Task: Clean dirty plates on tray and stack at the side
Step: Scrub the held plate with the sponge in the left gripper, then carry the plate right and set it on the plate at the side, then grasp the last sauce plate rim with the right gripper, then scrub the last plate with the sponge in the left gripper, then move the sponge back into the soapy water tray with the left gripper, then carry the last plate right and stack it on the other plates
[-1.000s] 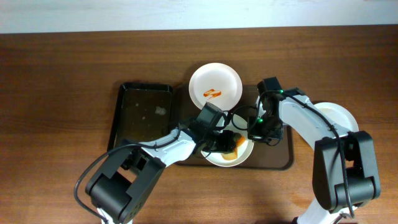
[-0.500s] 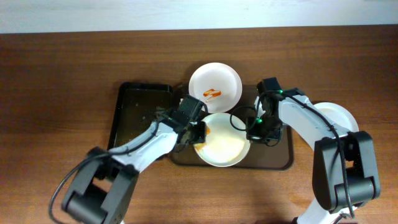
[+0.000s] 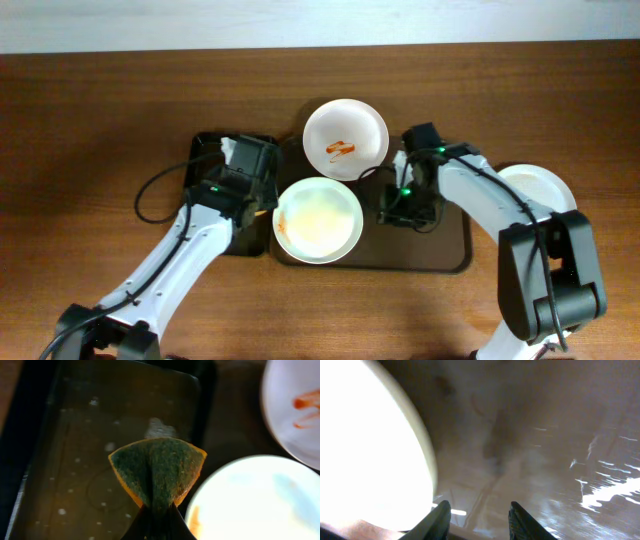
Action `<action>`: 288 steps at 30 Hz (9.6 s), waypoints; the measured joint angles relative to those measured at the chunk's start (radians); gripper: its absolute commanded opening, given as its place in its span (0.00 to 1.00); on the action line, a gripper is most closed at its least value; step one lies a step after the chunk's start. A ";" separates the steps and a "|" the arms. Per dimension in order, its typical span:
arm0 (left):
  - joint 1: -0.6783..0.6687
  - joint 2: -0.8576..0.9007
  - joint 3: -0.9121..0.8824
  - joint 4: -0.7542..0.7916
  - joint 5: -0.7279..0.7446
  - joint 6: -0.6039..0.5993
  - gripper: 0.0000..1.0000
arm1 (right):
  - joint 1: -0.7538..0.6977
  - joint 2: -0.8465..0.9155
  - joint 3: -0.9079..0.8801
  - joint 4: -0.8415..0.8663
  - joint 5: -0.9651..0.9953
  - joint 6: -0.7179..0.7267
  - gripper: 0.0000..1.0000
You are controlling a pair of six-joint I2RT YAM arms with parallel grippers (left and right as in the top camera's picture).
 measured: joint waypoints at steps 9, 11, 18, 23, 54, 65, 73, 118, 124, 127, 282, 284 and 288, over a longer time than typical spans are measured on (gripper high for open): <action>0.084 0.000 0.000 -0.041 0.019 0.000 0.00 | 0.146 0.000 -0.001 0.103 0.115 0.084 0.38; 0.084 0.000 0.000 -0.048 0.019 0.000 0.00 | 0.146 0.000 -0.001 0.107 0.137 0.102 0.33; 0.084 0.000 0.000 -0.054 0.019 0.000 0.00 | 0.156 0.056 -0.001 0.118 0.133 0.117 0.04; 0.084 0.000 0.000 -0.058 0.019 0.000 0.00 | 0.152 0.056 0.000 0.121 0.118 0.124 0.04; 0.084 0.000 0.000 -0.057 0.019 0.000 0.00 | 0.397 -0.356 0.000 -0.049 1.424 0.112 0.04; 0.084 0.000 -0.001 -0.058 0.019 0.000 0.00 | 0.318 -0.356 0.000 -0.084 1.457 0.137 0.04; 0.084 0.000 -0.001 -0.061 0.023 0.000 0.00 | -0.071 -0.356 0.000 -0.103 1.217 0.299 0.04; 0.084 0.000 -0.001 -0.061 0.034 0.000 0.00 | -0.083 0.151 0.079 0.297 0.043 0.126 0.04; 0.084 0.000 -0.003 0.089 0.266 0.080 0.00 | -0.083 0.130 0.089 0.009 0.039 0.096 0.04; 0.081 0.010 -0.005 0.201 0.534 0.124 0.00 | -0.083 0.130 0.089 -0.002 0.039 0.075 0.04; 0.167 0.275 0.023 0.063 0.213 0.406 0.99 | -0.084 -0.375 0.090 -0.116 0.591 0.054 0.04; 0.167 0.191 0.027 0.058 0.207 0.406 1.00 | -0.092 -0.375 0.090 -0.113 0.591 0.054 0.04; 0.167 0.013 0.056 -0.002 0.204 0.402 1.00 | -0.269 -0.375 0.090 -0.093 0.498 0.055 0.04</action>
